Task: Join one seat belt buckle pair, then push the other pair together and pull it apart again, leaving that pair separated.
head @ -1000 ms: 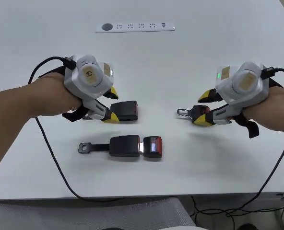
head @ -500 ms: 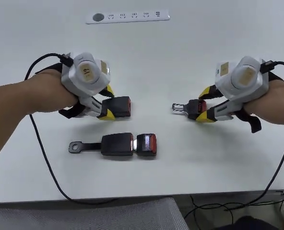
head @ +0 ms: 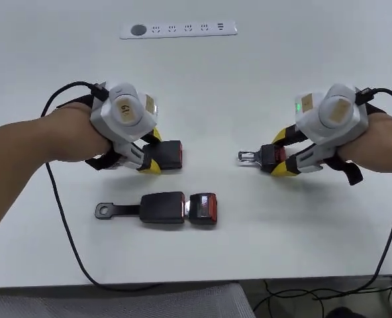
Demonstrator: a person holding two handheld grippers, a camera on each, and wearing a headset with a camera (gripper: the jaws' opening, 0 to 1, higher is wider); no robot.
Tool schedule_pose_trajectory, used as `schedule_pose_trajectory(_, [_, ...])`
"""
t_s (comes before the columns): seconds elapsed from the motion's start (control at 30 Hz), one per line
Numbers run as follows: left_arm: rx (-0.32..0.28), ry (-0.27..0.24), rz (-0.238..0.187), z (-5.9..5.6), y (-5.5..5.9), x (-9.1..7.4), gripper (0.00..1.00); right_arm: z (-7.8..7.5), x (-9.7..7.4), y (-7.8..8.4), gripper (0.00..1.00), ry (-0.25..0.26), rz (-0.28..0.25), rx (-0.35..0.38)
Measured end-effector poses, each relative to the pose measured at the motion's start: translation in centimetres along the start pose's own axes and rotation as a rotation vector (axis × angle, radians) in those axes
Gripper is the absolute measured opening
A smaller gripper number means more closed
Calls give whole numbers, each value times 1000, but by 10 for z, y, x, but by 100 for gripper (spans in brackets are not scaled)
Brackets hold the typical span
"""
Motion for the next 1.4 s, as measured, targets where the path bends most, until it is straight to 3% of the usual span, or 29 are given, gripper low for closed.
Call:
schedule_pose_trajectory(0.4, [-12, 1, 22, 0, -1, -2, 33, 2, 7, -10, 33, 27, -4, -1])
schedule_pose_trajectory(1.0, [-7, -2, 34, -3, -5, -2, 33, -1, 42, -63, 33, 19, -103, -19])
schedule_pose_trajectory(1.3, [-14, 3, 26, -3, -4, -2, 33, 1, 57, -84, 33, 6, -115, -40])
schedule_pose_trajectory(1.4, [-16, 4, 24, -3, -4, -2, 33, 2, 58, -89, 33, 12, -96, -42])
Point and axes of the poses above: the centre of the closed fingertips' face, and the gripper's own axes: x roughly forward along the fingers, z roughly to its left, y roughly out of its underside, the point moved 8 cm from there along -x, roughly backward along the fingers, and after that the axes turned 12 degrees about -y, right-handed, at the moved point
